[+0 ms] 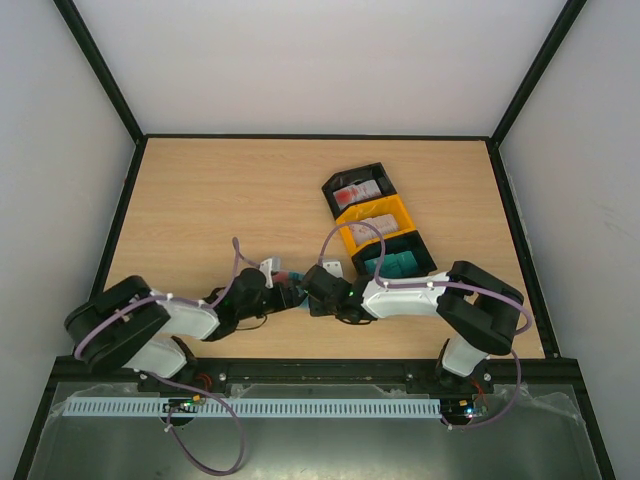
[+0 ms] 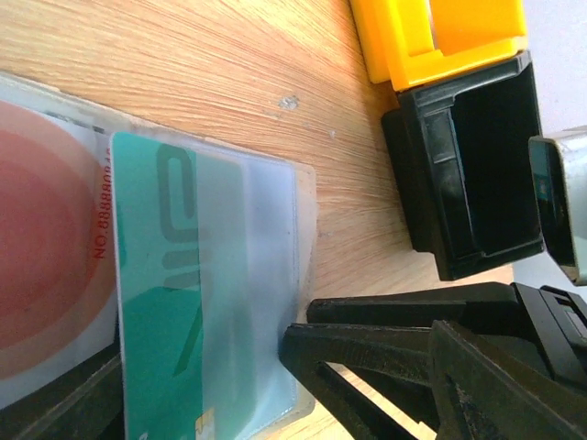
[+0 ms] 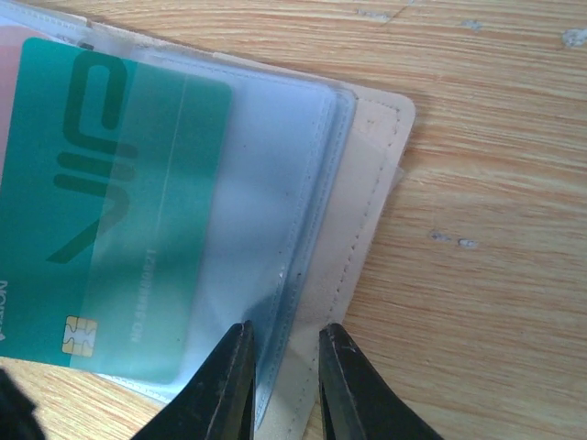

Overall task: Put the credit cards into the card holder
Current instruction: Insert the credit card into the card holder.

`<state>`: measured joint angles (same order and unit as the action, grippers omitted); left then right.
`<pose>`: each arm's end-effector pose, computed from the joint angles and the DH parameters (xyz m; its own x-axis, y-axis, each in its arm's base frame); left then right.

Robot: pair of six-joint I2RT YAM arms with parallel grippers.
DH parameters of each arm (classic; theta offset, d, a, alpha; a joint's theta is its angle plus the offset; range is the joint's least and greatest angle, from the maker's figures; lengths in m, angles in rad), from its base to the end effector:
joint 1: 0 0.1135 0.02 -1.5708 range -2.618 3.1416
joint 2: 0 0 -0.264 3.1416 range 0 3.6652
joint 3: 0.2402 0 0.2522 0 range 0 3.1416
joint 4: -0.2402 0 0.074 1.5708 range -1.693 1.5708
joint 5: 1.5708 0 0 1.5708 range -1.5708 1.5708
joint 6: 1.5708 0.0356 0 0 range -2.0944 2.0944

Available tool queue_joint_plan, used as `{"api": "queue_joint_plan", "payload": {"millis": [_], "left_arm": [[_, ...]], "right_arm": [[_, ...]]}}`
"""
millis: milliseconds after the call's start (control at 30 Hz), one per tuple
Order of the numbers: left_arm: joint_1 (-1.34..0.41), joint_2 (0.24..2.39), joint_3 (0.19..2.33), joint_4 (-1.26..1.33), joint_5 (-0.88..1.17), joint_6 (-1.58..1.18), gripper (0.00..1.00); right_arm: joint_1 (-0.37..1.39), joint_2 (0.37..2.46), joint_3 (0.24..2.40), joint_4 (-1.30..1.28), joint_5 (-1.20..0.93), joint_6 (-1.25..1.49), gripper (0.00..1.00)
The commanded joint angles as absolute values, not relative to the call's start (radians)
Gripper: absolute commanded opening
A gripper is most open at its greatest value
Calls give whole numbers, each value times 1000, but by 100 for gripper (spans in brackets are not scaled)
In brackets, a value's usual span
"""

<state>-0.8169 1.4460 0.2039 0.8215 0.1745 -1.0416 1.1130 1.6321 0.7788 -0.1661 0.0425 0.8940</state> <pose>0.1478 -0.1665 0.1184 -0.8545 -0.3319 -0.3997 0.1760 0.5389 -0.8238 0.1339 0.2683 0.1386 -0.9268 -0.1187 -0.3563 -0.2616 0.8847 0.3857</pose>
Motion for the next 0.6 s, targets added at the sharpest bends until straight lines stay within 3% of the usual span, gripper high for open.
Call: {"api": "queue_joint_plan", "payload": {"millis": [0, 267, 567], "left_arm": [[-819, 1341, 233, 436, 104, -1000, 82], [-801, 1226, 334, 161, 35, -960, 87], [-779, 1312, 380, 168, 66, -897, 62]], "right_arm": [[1115, 1658, 749, -177, 46, 900, 18], [1115, 1656, 760, -161, 29, 888, 18], [1115, 1658, 759, -135, 15, 883, 18]]}}
